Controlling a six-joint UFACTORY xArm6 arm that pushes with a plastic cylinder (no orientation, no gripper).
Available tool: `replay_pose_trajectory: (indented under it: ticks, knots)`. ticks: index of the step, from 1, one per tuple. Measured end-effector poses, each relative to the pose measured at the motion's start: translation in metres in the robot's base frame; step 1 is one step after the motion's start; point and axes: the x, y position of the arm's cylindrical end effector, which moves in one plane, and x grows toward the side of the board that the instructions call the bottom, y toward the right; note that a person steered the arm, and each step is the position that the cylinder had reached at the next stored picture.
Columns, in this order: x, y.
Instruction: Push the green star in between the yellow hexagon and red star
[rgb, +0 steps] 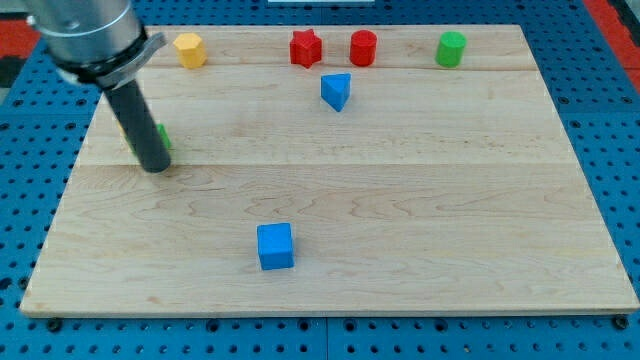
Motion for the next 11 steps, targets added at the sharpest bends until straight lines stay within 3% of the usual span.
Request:
replay_pose_trajectory:
  ticks: [4,5,7,8,11]
  knots:
    - [-0.01,-0.08]
    - [-0.032,-0.038]
    - [-0.019,0.03]
    - [-0.036,0.055]
    - [-0.084,0.018]
